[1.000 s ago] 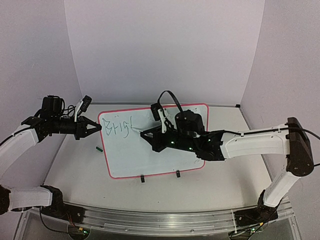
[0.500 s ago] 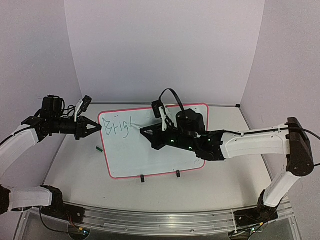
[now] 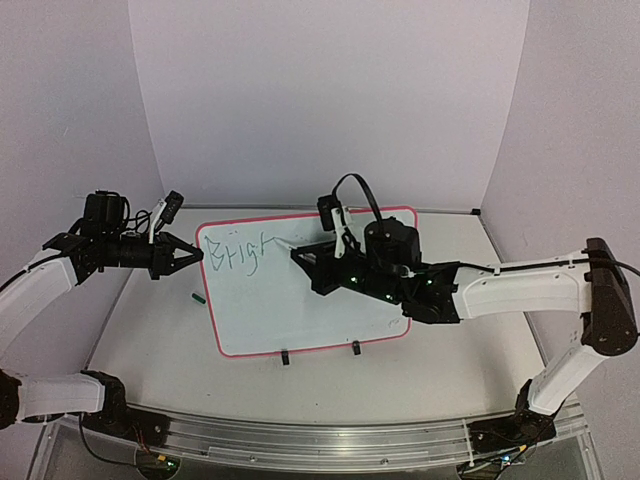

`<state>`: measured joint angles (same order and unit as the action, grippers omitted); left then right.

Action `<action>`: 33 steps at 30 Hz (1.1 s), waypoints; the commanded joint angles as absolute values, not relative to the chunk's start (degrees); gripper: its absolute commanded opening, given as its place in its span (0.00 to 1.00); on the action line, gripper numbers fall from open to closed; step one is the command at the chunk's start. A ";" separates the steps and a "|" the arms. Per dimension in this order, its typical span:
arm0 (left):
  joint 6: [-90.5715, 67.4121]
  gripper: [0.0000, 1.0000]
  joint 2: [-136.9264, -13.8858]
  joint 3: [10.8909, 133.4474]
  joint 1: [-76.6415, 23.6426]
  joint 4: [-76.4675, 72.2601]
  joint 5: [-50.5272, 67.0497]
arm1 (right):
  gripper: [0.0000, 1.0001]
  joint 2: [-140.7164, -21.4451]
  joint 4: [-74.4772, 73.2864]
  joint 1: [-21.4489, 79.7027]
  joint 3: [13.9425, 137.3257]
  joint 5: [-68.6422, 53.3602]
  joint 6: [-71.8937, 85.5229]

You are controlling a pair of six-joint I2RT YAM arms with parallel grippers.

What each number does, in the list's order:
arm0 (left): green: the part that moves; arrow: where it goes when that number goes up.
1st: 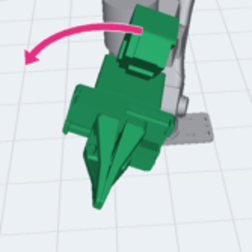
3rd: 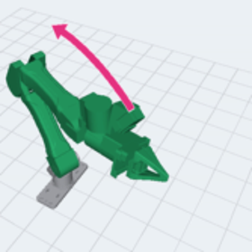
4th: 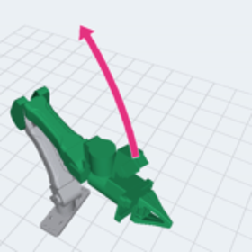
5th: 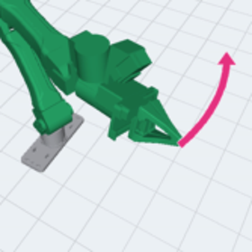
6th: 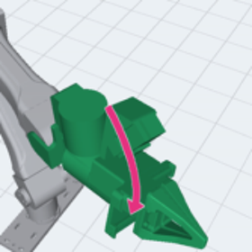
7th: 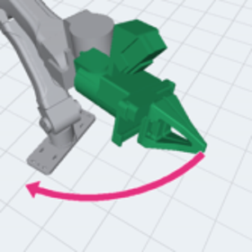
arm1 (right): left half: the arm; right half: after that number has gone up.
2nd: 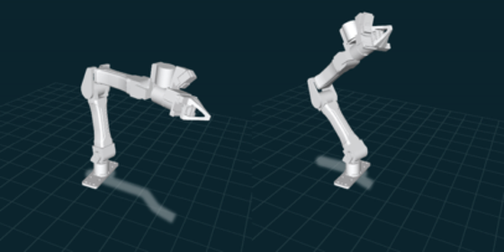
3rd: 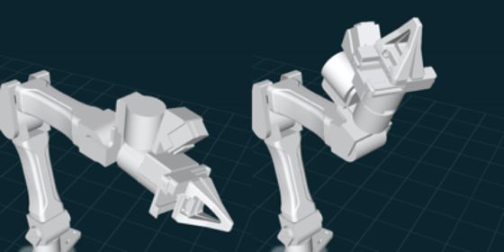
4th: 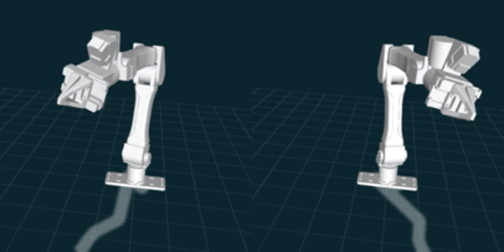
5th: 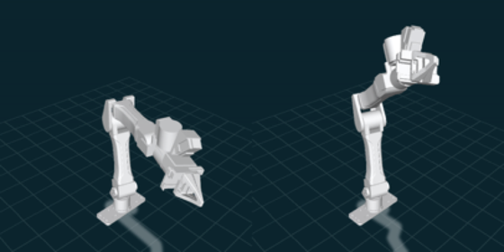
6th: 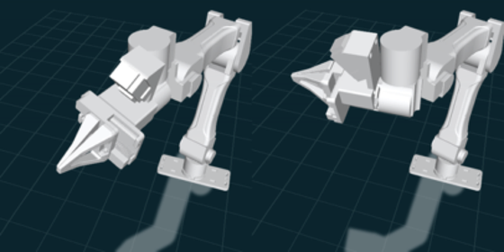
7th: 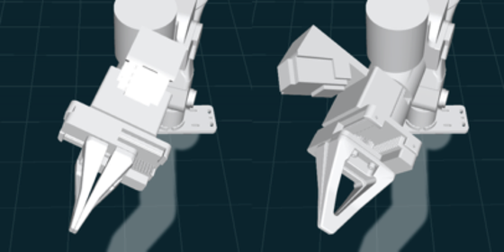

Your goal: Write a sentence on the whiteboard

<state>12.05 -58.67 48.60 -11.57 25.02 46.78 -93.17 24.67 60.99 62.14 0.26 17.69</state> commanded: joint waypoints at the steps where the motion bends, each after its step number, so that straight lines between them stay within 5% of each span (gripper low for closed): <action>1: 13.70 0.00 -59.63 48.33 -11.95 26.81 45.28 | 0.00 -91.13 25.17 60.67 61.45 1.90 18.18; 33: 13.63 0.00 -59.32 48.33 -12.25 26.82 45.36 | 0.00 -88.12 23.24 61.24 59.97 -1.83 18.47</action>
